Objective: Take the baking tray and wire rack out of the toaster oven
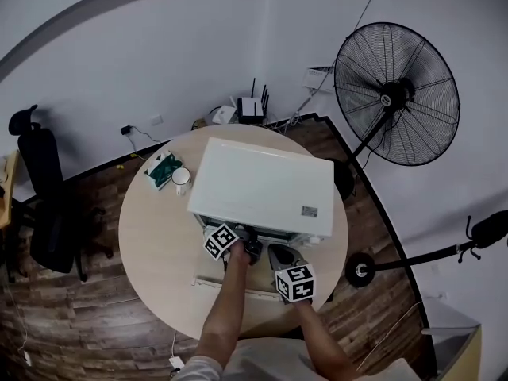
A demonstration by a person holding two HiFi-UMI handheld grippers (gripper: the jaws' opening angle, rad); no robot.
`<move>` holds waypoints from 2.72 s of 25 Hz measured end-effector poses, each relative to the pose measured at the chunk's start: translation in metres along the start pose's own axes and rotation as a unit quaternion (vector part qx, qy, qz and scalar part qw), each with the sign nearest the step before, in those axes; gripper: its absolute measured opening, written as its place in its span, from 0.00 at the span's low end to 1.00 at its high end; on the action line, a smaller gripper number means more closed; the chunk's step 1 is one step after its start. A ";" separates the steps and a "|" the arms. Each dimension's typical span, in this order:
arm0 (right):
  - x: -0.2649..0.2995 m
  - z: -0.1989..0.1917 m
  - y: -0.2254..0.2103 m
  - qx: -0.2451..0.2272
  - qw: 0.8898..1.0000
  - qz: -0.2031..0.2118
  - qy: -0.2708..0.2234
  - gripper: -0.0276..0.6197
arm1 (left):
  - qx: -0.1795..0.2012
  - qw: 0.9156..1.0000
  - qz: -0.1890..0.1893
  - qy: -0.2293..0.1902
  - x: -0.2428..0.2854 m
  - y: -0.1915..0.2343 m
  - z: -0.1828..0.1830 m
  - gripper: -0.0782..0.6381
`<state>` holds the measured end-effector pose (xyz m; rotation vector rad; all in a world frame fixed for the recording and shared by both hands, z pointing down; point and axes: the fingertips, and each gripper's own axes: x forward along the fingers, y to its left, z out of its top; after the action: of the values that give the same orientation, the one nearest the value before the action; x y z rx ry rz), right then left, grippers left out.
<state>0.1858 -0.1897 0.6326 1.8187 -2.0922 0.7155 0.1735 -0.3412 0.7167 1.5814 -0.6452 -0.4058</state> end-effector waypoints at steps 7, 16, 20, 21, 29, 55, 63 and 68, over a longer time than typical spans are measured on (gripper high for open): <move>-0.010 -0.006 0.001 0.004 1.000 -0.007 -0.004 0.04 | -0.008 1.000 0.001 0.000 -0.014 0.004 -0.003 0.27; -0.023 -0.008 0.001 0.011 1.000 -0.019 -0.012 0.04 | -0.009 1.000 0.005 0.001 -0.027 0.006 -0.008 0.27; -0.027 -0.005 0.006 0.011 1.000 -0.020 -0.018 0.04 | -0.020 1.000 0.001 0.002 -0.034 0.006 -0.010 0.27; -0.028 -0.005 0.007 0.011 1.000 -0.020 -0.019 0.04 | -0.020 1.000 0.002 0.003 -0.035 0.007 -0.011 0.27; -0.033 -0.008 0.012 0.010 1.000 -0.019 -0.020 0.04 | -0.017 1.000 0.003 0.013 -0.045 0.008 -0.015 0.27; -0.046 -0.037 0.021 0.010 1.000 -0.021 -0.012 0.04 | -0.022 0.999 -0.006 0.022 -0.082 0.014 -0.026 0.27; -0.054 -0.029 0.022 0.021 0.999 -0.022 -0.032 0.04 | -0.021 1.000 -0.005 0.019 -0.096 0.016 -0.033 0.27; -0.057 -0.024 0.026 0.030 0.998 -0.018 -0.043 0.04 | -0.023 1.000 -0.004 0.017 -0.103 0.016 -0.037 0.27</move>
<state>0.1673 -0.1265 0.6183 1.9462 -2.1074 0.7113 0.1133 -0.2485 0.7252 1.5454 -0.5989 -0.3958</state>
